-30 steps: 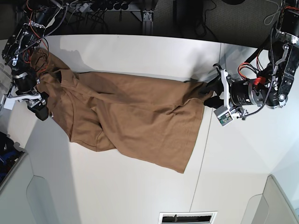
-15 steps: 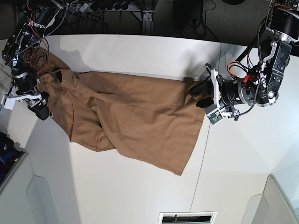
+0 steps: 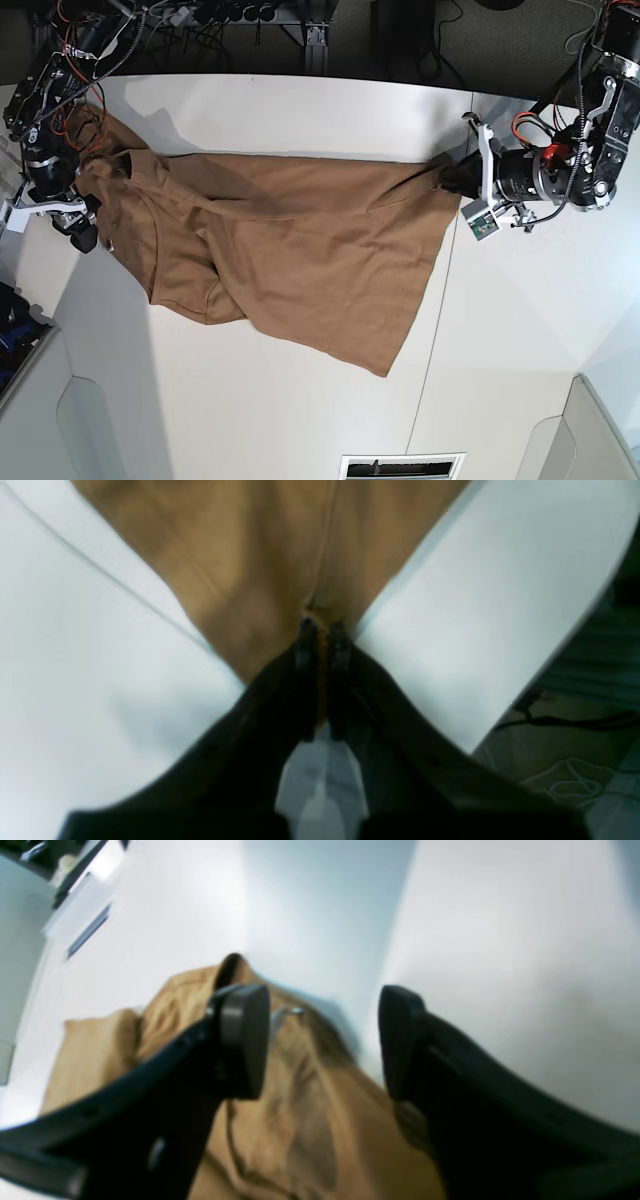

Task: Layout the t-shirt on the table in an organized manner, then fold the t-shirt properly
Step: 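Pull the held shirt edge with the left gripper away from the right gripper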

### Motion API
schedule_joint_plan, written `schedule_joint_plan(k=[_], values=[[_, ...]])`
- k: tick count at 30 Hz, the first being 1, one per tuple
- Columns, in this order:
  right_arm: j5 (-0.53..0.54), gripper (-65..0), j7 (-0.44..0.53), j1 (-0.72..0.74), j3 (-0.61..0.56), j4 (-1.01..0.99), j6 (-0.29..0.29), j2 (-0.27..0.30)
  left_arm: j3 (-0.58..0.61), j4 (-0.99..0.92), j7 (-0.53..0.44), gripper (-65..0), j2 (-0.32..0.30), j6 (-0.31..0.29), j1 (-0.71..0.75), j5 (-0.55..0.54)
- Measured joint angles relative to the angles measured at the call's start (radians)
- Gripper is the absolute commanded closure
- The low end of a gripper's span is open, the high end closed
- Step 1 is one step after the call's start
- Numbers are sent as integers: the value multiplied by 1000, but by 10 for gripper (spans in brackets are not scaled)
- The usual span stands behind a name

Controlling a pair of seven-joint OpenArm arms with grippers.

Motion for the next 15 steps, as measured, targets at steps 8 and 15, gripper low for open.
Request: schedule_joint_plan(k=[8, 15], values=[[-94, 0, 3, -1, -121, 0, -2, 3, 0, 106, 4, 0, -117, 1, 108, -69], [-292, 0, 26, -1, -261, 0, 4, 0, 0, 140, 29, 0, -137, 0, 219, -68]])
